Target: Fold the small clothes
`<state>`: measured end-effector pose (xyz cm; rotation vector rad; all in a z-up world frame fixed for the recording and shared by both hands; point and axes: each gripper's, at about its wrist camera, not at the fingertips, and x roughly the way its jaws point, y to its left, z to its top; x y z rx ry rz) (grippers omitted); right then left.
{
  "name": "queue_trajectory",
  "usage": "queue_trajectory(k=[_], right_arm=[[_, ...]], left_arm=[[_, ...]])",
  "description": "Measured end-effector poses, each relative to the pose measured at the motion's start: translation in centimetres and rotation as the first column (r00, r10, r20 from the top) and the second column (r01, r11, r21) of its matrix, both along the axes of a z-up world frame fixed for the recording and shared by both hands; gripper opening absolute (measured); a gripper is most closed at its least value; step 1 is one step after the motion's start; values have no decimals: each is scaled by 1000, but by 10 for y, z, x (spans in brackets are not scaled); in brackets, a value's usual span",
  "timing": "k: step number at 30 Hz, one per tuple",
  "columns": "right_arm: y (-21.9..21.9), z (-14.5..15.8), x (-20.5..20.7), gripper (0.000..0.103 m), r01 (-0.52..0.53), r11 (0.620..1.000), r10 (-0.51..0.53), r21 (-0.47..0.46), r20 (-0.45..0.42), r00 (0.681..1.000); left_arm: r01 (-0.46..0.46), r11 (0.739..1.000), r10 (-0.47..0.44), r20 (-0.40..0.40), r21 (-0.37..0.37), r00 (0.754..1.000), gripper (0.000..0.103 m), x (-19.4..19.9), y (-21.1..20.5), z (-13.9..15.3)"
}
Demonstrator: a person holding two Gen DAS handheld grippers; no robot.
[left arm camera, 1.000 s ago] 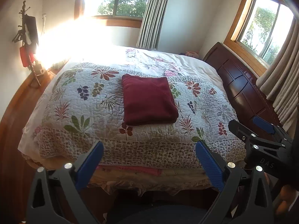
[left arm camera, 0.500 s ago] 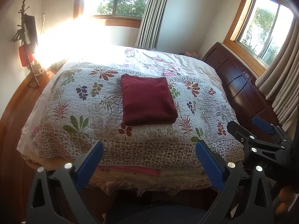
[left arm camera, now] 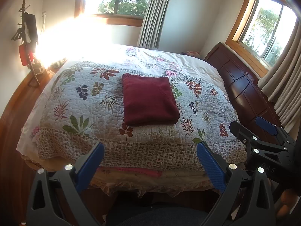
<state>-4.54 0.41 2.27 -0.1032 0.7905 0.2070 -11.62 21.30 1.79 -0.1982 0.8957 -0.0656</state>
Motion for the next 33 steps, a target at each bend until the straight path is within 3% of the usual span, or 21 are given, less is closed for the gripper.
queue_trajectory(k=[33], right_arm=[[-4, 1, 12, 100, 2, 1000, -2, 16, -3, 1000]], left_arm=[[-6, 1000, 6, 8, 0, 1000, 99, 14, 3, 4]])
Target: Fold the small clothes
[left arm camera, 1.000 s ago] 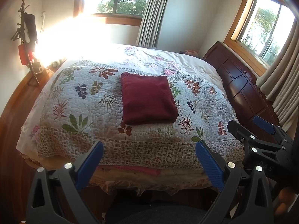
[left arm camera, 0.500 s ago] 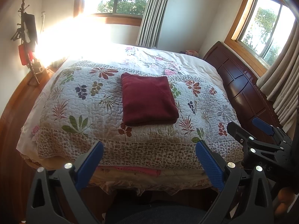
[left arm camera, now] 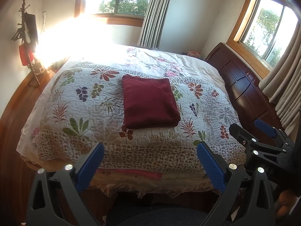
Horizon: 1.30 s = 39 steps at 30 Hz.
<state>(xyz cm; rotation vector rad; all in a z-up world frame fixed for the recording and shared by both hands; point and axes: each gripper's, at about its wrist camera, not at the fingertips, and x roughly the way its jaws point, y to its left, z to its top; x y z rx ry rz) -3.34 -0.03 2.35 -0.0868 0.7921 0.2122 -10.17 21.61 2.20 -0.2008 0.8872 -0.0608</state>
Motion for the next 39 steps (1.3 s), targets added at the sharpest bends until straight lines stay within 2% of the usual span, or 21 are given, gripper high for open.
queue_trajectory(k=[39], right_arm=[[3, 2, 12, 100, -20, 1000, 20, 3, -6, 1000]], left_arm=[[2, 1000, -2, -18, 5, 1000, 99, 16, -4, 2]])
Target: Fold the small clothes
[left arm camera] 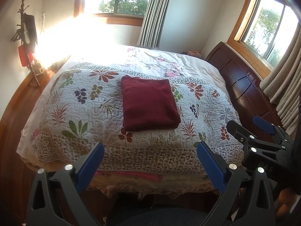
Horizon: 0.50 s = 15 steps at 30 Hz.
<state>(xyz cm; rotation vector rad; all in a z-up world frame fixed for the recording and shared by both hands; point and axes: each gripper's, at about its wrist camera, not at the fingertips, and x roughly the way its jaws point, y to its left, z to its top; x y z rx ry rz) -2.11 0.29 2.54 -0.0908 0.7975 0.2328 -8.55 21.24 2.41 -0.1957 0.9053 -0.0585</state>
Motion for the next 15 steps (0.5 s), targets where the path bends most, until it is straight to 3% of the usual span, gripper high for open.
queue_trajectory(k=[15], right_arm=[[-4, -4, 14, 100, 0, 1000, 0, -4, -19, 1000]], left_arm=[[7, 1000, -7, -9, 0, 1000, 99, 9, 0, -3]])
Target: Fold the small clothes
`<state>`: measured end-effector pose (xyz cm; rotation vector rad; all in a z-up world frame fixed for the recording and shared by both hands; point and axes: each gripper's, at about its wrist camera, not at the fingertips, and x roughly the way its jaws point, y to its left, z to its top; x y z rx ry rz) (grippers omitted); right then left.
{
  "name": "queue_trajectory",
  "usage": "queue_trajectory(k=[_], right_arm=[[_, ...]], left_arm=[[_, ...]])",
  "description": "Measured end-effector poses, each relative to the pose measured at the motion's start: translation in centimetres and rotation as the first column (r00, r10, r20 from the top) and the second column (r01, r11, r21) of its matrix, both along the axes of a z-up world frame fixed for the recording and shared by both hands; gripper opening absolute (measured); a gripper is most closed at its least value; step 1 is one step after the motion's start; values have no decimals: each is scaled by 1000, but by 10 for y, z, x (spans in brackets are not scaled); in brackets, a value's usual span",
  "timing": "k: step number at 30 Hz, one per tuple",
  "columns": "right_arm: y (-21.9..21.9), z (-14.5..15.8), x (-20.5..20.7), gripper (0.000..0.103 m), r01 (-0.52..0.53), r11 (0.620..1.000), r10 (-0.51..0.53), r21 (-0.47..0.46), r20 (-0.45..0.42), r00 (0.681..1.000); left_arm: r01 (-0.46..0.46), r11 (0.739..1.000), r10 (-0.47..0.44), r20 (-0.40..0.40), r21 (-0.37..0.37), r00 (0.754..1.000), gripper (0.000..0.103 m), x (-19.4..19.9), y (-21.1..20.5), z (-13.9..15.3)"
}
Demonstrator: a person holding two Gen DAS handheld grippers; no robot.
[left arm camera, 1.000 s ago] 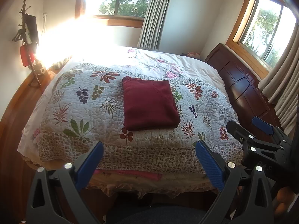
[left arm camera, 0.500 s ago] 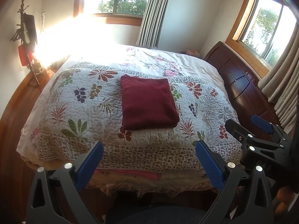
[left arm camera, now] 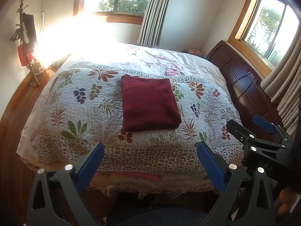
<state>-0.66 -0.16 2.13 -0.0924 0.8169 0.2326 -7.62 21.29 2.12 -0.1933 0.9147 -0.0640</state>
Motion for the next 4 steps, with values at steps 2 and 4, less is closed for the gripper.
queue_trajectory(k=[2, 4], right_arm=[[-1, -1, 5, 100, 1, 1000, -1, 0, -4, 1000], [-2, -1, 9, 100, 3, 1000, -3, 4, -11, 1000]], left_arm=[[2, 1000, -2, -3, -1, 1000, 99, 3, 0, -1], [3, 1000, -3, -4, -1, 1000, 99, 5, 1, -2]])
